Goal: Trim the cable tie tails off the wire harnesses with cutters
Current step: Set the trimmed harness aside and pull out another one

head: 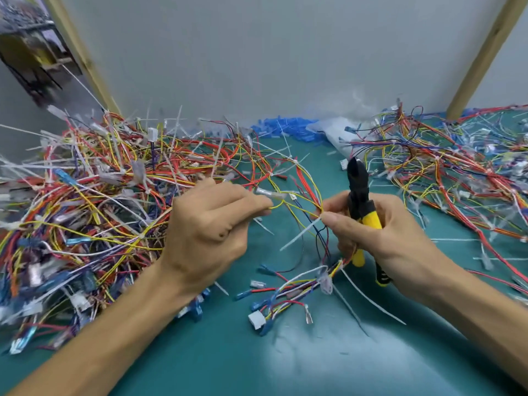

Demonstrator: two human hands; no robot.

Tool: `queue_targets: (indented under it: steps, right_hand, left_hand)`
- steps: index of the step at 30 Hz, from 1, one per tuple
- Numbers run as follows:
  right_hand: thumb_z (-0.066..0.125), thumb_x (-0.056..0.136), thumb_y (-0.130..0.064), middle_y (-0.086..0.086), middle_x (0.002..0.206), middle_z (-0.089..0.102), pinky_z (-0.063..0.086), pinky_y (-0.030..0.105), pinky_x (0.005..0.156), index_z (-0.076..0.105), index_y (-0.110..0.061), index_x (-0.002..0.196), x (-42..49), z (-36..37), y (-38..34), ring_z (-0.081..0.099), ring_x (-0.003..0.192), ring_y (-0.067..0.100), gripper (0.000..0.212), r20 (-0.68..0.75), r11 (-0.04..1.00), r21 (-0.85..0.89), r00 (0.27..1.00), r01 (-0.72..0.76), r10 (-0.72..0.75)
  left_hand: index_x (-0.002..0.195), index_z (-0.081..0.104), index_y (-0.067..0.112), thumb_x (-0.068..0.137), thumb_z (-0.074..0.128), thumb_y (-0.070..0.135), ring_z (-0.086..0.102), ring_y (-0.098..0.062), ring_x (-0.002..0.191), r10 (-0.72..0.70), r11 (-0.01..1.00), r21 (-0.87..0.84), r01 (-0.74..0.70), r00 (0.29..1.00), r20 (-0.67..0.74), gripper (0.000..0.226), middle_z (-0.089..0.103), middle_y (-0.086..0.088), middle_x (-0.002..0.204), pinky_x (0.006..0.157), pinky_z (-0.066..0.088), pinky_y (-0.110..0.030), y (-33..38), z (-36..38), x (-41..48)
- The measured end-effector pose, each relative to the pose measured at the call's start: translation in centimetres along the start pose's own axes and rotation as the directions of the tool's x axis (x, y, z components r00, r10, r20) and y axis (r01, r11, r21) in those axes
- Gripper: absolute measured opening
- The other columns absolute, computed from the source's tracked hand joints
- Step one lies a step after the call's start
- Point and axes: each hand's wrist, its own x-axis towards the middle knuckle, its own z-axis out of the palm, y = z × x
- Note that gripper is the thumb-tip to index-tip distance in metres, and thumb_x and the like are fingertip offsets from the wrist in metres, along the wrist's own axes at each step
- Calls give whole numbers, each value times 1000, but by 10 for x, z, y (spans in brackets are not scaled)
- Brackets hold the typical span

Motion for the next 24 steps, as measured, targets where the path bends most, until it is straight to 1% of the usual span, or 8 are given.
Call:
queue_targets:
  steps: [5,8,10,12,15,17,21,24]
  right_hand:
    - [82,79,-37,4,61,51,40,38,57,79,-24,87,0,7,-1,47,58,20,16,-16,999,-42,1000,20,-20]
    - [85,76,-42,-1,60,53,40,34,59,80,-25,90,-1,10,-1,47,58,13,24,-17,996,-85,999,28,-30]
    - [79,73,-45,-7,58,55,41,21,55,80,-24,90,-2,12,-2,48,55,7,27,-25,995,-91,999,28,-30]
    - [78,75,-43,-9,57,54,41,16,54,80,-23,90,-2,12,-2,47,54,6,25,-29,995,-98,999,31,-34]
    - [83,76,-44,-7,58,53,42,24,57,79,-24,89,-1,10,0,46,56,9,25,-45,994,-104,999,21,-26]
    - [89,78,-42,-4,59,53,40,33,59,79,-24,89,-1,7,1,46,58,13,23,-51,995,-101,999,5,-10]
    - [79,77,-35,6,62,51,42,31,53,78,-19,88,-1,2,3,48,58,19,19,3,998,21,999,-52,52]
    - [81,75,-33,9,63,46,39,34,51,77,-18,84,0,0,6,43,54,22,18,83,988,121,993,-95,85]
  left_hand:
    - [89,84,8,89,66,-9,68,-8,81,-29,995,-99,29,1000,7,25,79,3,87,69,51,-40,12,-13,-3]
    - [87,84,11,99,52,0,66,4,74,-209,957,-161,239,960,186,35,77,4,80,74,55,-18,18,-14,8]
    - [78,81,4,106,52,-1,58,7,43,-406,762,-358,539,829,385,40,65,4,49,52,47,-7,3,-11,-2]
    - [90,77,0,104,58,9,54,4,35,-630,502,-319,804,592,503,25,57,7,43,46,45,-9,3,1,15]
    - [103,69,23,93,57,28,68,-6,53,-605,632,-521,573,786,129,16,72,13,71,52,49,-22,17,-10,13]
    - [104,69,22,102,60,23,71,-20,53,-566,696,-580,423,821,-81,9,77,1,85,47,51,-36,12,-15,3]
    - [127,68,20,106,51,-3,73,-20,56,-478,783,-487,388,876,-70,35,75,-5,116,41,49,-32,-11,-9,6]
    - [126,75,22,95,56,-9,73,-12,75,-255,945,-182,271,961,107,48,66,1,128,61,53,-20,-10,-7,1]
